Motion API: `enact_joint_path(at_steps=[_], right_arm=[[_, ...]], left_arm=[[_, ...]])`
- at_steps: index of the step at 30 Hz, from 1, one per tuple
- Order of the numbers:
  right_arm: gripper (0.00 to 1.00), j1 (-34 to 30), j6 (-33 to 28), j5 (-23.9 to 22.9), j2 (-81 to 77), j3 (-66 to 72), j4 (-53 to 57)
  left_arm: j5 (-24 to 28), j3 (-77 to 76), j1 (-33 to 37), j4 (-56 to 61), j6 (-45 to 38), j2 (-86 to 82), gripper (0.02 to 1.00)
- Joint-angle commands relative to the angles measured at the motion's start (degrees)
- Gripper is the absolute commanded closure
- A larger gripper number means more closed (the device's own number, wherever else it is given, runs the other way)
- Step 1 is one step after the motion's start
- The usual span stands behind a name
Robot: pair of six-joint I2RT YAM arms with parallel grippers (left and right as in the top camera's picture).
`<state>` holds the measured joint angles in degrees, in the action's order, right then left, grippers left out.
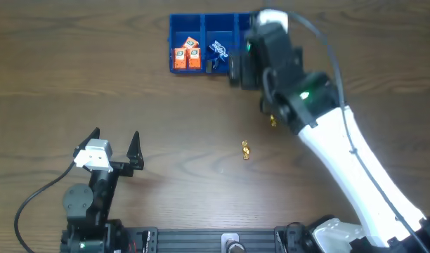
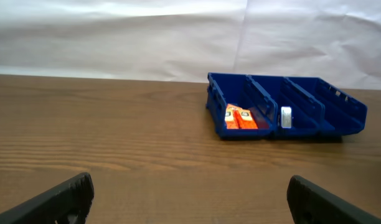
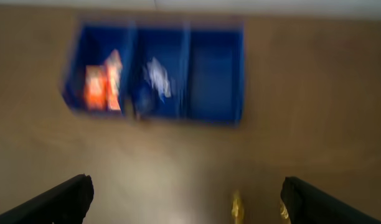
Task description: Sort Candies Into Trays
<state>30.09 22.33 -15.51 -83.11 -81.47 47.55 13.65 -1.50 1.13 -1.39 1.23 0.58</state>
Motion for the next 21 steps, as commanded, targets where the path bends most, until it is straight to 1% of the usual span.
enact_joint_path(at_steps=[1,6,10,18,21], right_arm=[[0.003,1.03,3.58,8.74,-2.05,14.32,-2.75],[0.001,3.82,8.20,9.44,-4.48,22.10,-3.28],[0.001,4.81,8.17,13.20,-5.79,25.51,-3.37],[0.007,5.22,10.64,14.16,-9.55,27.91,-3.91],[0.029,5.22,10.69,14.25,-11.54,27.91,-4.48]], left_arm=[[1.25,1.20,0.35,-1.73,-0.63,-0.37,0.020],[1.25,1.20,0.35,-1.73,-0.63,-0.37,0.020],[1.25,1.20,0.35,-1.73,-0.61,-0.37,0.020],[1.25,1.20,0.35,-1.73,-0.63,-0.37,0.020],[1.25,1.18,0.35,-1.73,-0.63,-0.37,0.020]])
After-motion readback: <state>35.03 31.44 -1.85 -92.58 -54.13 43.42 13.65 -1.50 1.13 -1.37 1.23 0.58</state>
